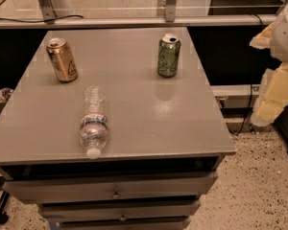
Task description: Move water bottle near green can
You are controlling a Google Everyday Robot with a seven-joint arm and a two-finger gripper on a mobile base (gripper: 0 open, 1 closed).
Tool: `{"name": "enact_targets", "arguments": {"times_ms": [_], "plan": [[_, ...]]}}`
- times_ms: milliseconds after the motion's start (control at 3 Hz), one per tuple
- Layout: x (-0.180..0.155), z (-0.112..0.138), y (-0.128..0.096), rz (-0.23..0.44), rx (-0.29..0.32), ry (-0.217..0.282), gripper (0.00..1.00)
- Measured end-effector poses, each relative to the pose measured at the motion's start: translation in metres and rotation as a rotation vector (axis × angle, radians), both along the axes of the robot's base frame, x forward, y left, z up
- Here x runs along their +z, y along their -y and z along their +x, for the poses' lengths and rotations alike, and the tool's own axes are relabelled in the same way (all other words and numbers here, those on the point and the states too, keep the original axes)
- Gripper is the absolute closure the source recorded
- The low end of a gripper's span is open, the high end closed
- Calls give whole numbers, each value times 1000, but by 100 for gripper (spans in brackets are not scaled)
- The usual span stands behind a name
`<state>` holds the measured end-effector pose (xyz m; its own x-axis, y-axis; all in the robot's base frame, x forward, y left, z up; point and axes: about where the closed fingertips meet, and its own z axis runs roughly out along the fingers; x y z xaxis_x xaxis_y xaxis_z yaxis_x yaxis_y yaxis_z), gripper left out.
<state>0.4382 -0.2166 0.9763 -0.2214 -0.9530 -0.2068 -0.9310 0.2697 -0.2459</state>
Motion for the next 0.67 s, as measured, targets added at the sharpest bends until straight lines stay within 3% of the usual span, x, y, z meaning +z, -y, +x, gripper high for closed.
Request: {"name": "enact_targets", "arguments": {"times_ms": [333, 667], "plan": [[0, 0, 0, 0, 0, 0, 0], [-2, -1, -14, 12, -1, 9, 0]]}}
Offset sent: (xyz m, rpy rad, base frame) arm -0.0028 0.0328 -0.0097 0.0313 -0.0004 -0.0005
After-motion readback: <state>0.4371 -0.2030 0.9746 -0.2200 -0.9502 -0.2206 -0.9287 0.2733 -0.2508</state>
